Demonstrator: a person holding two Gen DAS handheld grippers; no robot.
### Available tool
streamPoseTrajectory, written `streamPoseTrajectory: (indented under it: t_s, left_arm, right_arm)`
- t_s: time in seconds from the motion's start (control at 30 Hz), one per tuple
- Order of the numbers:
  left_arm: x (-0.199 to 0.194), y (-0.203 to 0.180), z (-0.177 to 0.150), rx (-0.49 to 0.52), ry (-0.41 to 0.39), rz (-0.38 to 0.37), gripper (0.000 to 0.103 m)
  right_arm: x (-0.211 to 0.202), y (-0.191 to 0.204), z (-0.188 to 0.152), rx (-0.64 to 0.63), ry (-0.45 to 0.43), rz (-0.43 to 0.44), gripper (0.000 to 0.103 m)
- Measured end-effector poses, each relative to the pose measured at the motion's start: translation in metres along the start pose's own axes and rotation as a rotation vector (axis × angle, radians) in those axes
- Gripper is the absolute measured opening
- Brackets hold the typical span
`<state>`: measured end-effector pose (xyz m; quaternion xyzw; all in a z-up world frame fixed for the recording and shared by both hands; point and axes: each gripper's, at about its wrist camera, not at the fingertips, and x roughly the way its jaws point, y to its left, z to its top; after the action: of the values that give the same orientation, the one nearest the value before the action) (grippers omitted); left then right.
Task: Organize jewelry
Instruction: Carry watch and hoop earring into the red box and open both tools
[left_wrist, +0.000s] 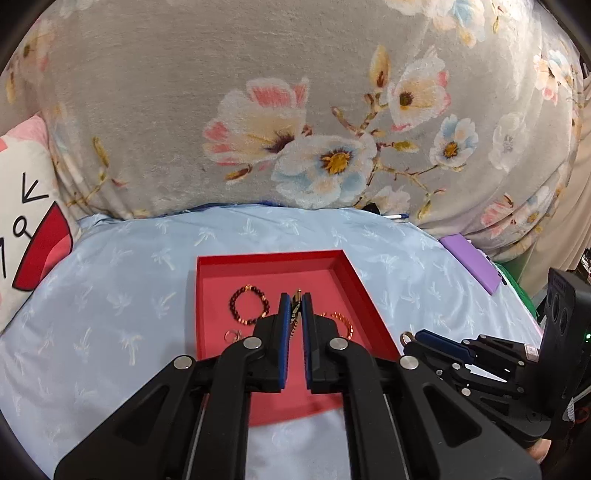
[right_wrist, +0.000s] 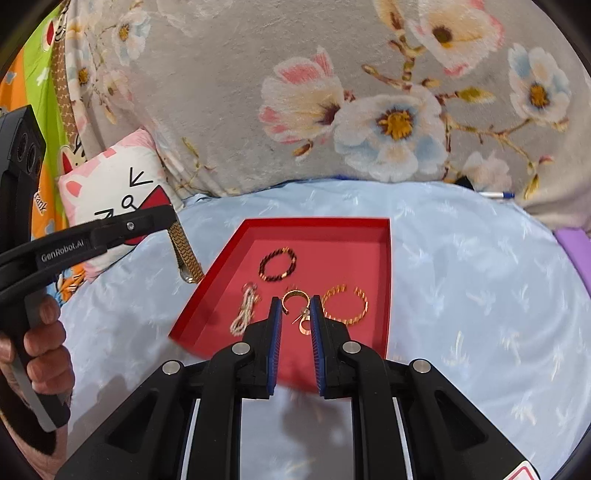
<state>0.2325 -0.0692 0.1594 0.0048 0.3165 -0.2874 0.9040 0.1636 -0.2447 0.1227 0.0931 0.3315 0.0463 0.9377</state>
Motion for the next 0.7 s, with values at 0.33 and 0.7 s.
streamPoseTrajectory:
  t_s: [0.33, 0.7]
  left_arm:
    - [0.074, 0.000, 0.034, -0.023, 0.059, 0.007, 0.005]
    - [0.151, 0.000, 0.036, -0.003, 0.151, 0.045, 0.005]
  right_arm:
    - [0.064, -0.014, 0.042, 0.015, 0.063, -0.036, 0.014]
    - [0.127, -0.042, 0.056, 0.099, 0.171, -0.040, 0.014]
